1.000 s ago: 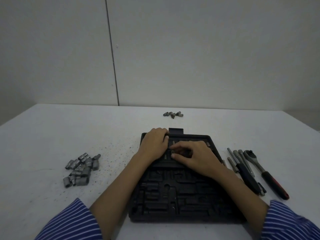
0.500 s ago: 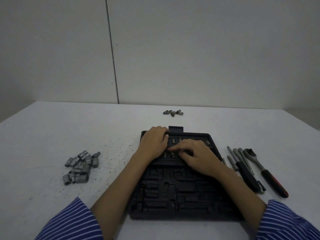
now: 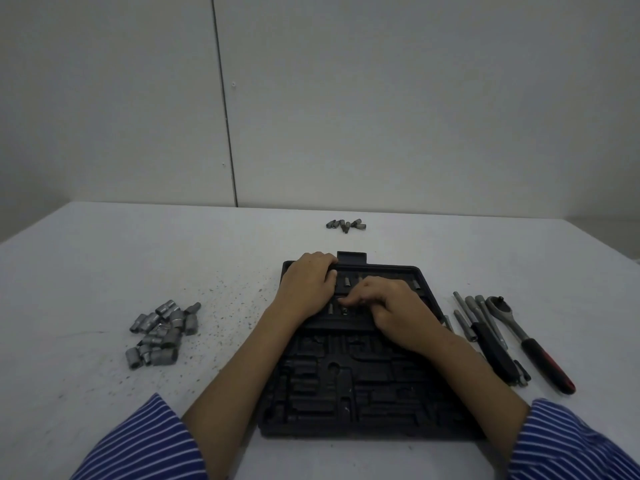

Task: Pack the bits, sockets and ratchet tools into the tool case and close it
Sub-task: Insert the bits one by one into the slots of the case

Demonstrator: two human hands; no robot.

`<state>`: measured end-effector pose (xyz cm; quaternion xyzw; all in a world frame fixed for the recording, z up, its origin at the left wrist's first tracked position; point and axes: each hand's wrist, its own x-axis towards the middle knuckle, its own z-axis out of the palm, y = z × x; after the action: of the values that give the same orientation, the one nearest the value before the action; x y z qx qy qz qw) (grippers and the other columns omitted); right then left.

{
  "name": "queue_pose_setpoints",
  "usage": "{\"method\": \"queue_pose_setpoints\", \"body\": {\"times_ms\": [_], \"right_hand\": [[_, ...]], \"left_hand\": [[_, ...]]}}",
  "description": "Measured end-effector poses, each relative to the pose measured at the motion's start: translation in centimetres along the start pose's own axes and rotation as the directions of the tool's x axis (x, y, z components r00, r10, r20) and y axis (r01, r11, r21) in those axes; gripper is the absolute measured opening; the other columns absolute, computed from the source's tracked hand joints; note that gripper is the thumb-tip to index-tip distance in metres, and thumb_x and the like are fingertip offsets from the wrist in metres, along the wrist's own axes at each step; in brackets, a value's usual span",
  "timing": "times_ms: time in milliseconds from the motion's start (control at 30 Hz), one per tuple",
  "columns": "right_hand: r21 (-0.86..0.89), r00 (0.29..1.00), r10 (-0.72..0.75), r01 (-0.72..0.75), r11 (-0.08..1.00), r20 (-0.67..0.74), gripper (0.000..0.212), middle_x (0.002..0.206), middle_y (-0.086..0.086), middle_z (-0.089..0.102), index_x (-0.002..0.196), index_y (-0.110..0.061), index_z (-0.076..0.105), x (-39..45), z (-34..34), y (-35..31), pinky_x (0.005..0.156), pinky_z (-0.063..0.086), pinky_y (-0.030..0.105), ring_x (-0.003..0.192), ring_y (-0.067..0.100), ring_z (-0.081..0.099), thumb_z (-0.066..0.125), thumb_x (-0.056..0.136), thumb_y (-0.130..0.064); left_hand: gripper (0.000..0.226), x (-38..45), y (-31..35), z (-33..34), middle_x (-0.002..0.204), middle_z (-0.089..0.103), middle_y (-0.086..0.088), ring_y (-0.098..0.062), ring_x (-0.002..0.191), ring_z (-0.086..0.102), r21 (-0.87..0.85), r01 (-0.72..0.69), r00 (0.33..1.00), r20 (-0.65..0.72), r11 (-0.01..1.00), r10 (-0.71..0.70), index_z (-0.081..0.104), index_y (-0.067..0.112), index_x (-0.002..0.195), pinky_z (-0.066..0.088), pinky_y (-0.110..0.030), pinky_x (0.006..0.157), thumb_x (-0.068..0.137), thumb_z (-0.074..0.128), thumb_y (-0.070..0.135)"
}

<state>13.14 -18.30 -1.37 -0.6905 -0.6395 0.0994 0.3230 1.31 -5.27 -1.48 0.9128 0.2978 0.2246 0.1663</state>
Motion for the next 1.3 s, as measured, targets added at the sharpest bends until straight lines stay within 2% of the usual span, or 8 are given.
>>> {"method": "queue_pose_setpoints", "body": {"times_ms": [267,500,600,767,1033,1300], "right_hand": [[-0.072,0.998,0.003,0.001,0.997,0.058,0.055,0.099,-0.021,0.061,0.092,-0.027,0.074,0.21,-0.19,0.19,0.091,0.046,0.041,0.104,0.006,0.054,0.040,0.073,0.011],[0.044,0.999,-0.039,0.039,0.998,-0.007,0.058,0.098,-0.014,0.067,0.095,-0.027,0.075,0.05,-0.06,0.46,0.087,0.051,0.038,0.096,0.007,0.061,0.040,0.070,0.012],[0.073,0.999,-0.033,0.036,0.997,-0.032,0.060,0.092,-0.017,0.067,0.097,-0.025,0.074,0.02,-0.13,0.44,0.085,0.052,0.036,0.091,0.005,0.063,0.038,0.069,0.014],[0.057,0.999,-0.021,0.023,0.998,-0.036,0.058,0.089,-0.016,0.067,0.092,-0.022,0.075,0.06,-0.16,0.27,0.085,0.052,0.034,0.091,0.003,0.062,0.038,0.068,0.015],[0.034,1.000,-0.003,0.004,0.999,-0.030,0.057,0.094,-0.006,0.072,0.092,-0.022,0.076,0.01,-0.35,-0.16,0.086,0.051,0.034,0.092,0.008,0.063,0.039,0.070,0.016],[0.035,0.999,0.032,-0.032,0.999,0.004,0.058,0.092,-0.012,0.071,0.094,-0.022,0.074,0.24,-0.66,-0.39,0.089,0.052,0.025,0.094,0.000,0.064,0.036,0.071,0.015]], "left_hand": [[0.033,0.04,-0.01,0.04,0.126,0.057,-0.004,-0.019,0.116,0.047,0.004,-0.004,1.000,-0.004,1.000,0.004,0.052,0.013,0.127,0.037,-0.031,0.096,0.096,0.043,0.021],[0.033,0.06,-0.02,0.05,0.126,0.057,-0.003,-0.019,0.116,0.048,0.005,-0.004,1.000,-0.008,1.000,0.004,0.052,0.013,0.127,0.038,-0.031,0.096,0.097,0.042,0.021],[0.032,0.10,-0.05,0.11,0.124,0.058,-0.004,-0.020,0.114,0.048,0.000,-0.003,1.000,-0.007,1.000,0.003,0.053,0.013,0.126,0.039,-0.033,0.095,0.096,0.042,0.021],[0.032,0.08,-0.12,0.11,0.124,0.058,-0.004,-0.019,0.115,0.048,0.008,-0.007,1.000,-0.012,1.000,0.007,0.053,0.013,0.126,0.039,-0.032,0.095,0.096,0.042,0.021],[0.033,0.07,-0.12,0.08,0.125,0.057,-0.005,-0.020,0.115,0.048,0.030,-0.020,1.000,-0.005,0.999,0.020,0.051,0.012,0.127,0.039,-0.032,0.095,0.096,0.043,0.021],[0.030,0.40,-0.22,0.01,0.121,0.059,-0.004,-0.020,0.113,0.049,-0.018,0.014,1.000,0.002,1.000,-0.014,0.054,0.013,0.123,0.041,-0.033,0.094,0.095,0.045,0.022]]}}
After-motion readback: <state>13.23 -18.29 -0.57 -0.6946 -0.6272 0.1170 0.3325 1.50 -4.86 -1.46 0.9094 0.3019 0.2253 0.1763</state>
